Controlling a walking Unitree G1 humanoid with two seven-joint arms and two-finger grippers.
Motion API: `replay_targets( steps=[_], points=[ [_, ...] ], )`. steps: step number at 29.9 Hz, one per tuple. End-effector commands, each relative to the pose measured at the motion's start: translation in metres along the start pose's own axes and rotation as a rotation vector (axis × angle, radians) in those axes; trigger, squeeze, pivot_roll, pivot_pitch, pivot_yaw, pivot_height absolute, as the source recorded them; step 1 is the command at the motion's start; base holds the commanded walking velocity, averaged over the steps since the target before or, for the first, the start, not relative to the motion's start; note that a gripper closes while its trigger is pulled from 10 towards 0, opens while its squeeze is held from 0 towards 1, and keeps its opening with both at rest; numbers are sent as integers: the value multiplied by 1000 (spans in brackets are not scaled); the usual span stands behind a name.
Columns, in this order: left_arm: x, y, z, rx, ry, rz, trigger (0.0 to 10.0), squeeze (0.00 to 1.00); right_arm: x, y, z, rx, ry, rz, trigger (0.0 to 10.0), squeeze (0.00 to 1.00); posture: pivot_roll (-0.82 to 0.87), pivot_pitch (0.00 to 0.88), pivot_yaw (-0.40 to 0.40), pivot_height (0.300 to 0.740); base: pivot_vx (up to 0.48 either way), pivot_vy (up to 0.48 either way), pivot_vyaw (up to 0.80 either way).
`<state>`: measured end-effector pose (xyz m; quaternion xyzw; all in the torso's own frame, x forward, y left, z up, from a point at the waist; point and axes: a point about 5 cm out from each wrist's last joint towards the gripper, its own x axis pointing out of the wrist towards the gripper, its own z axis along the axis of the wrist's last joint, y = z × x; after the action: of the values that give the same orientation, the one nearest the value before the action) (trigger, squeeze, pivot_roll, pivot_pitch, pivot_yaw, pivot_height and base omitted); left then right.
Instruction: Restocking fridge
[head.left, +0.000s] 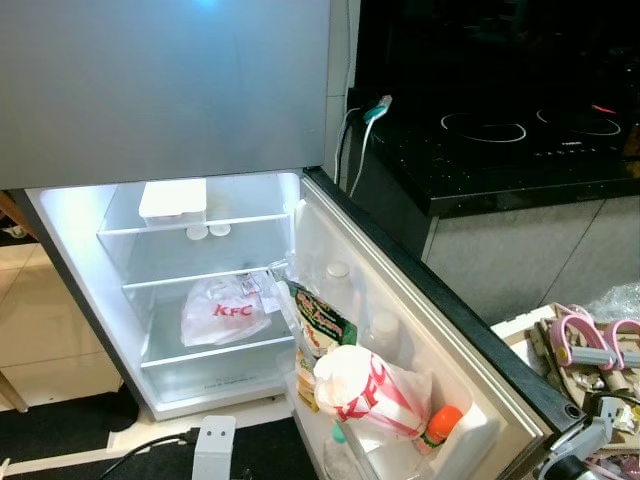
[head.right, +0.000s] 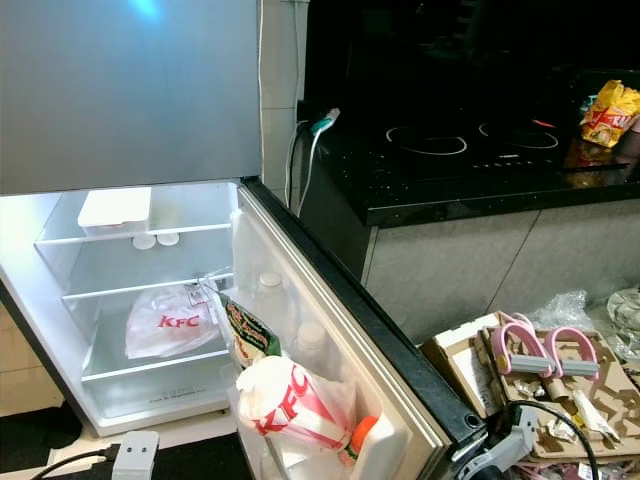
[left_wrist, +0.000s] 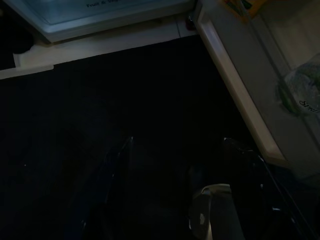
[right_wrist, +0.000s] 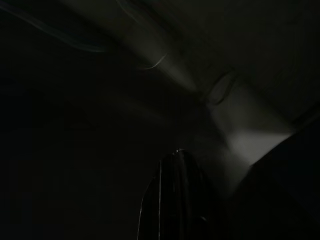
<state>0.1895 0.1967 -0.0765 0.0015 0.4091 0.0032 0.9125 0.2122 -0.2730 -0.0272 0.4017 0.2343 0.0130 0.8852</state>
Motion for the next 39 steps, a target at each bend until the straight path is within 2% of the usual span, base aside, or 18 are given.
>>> replay_targets(
  steps=[1, 5, 8, 10, 11, 12, 14, 15, 16, 17, 18, 19, 23, 25, 30, 39],
  points=[
    [0, 2, 0, 11, 6, 1, 10000, 0, -4, -12, 6, -100, -13, -175, 10000, 0, -8, 0, -58, 738, 0, 0, 0],
    [0, 2, 1, 12, 3, 5, 10000, 0, -19, -35, 20, -219, -45, -554, 10000, 0, -8, 0, -61, 738, 0, 0, 0],
    [0, 2, 1, 13, 2, 7, 10000, 0, -31, -46, 29, -259, -87, -714, 10000, 0, -8, 0, -62, 738, 0, 0, 0],
    [0, 2, 1, 13, 2, 7, 10000, 0, -35, -49, 29, -259, -91, -750, 10000, 0, -8, 0, -62, 738, 0, 0, 0],
    [0, 2, 1, 18, 4, 7, 10000, 0, -39, -53, 24, -312, -45, -802, 10000, 0, -10, 0, -62, 738, 0, 0, 0],
    [0, 2, 1, 18, 4, 7, 10000, 0, -39, -53, 24, -312, -45, -802, 10000, 0, -10, 0, -62, 738, 0, 0, 0],
    [0, 2, 1, 21, 8, 8, 10000, 0, -39, -54, 14, -388, 42, -814, 10000, 0, -12, 0, -62, 738, 0, 0, 0],
    [0, 2, 1, 21, 8, 8, 10000, 0, -39, -54, 14, -388, 42, -814, 10000, 0, -12, 0, -62, 738, 0, 0, 0],
    [0, 3, 0, 29, 16, 15, 10000, 0, -37, -53, 1, -456, 129, -812, 10000, 0, -12, 0, -62, 738, 0, 0, 0],
    [0, 3, 0, 33, 21, 20, 10000, 0, -35, -52, -11, -463, 180, -804, 10000, 0, -13, 0, -62, 738, 0, 0, 0],
    [0, 3, 0, 33, 21, 20, 10000, 0, -35, -52, -11, -463, 180, -804, 10000, 0, -13, 0, -62, 738, 0, 0, 0],
    [0, 3, -1, 43, 31, 27, 10000, 0, -31, -48, -29, -488, 243, -778, 10000, 0, -11, 0, -64, 738, 0, 0, 0],
    [1, 5, -1, 60, 52, 51, 10000, 0, -27, -43, -46, -513, 286, -769, 10000, 0, -5, 0, -66, 738, 0, 0, 0],
    [1, 5, -1, 58, 51, 52, 10000, 0, -26, -42, -47, -515, 289, -766, 10000, 0, -5, 0, -66, 738, 0, 0, 0],
    [1, 6, 1, 58, 46, 49, 10000, 0, -20, -35, -60, -616, 363, -700, 10000, 0, -5, 0, -61, 738, 0, 0, 0],
    [1, 5, 1, 58, 46, 47, 10000, 0, -14, -31, -56, -624, 381, -694, 10000, 0, -6, 0, -63, 738, -242, 0, 0]
  ],
)
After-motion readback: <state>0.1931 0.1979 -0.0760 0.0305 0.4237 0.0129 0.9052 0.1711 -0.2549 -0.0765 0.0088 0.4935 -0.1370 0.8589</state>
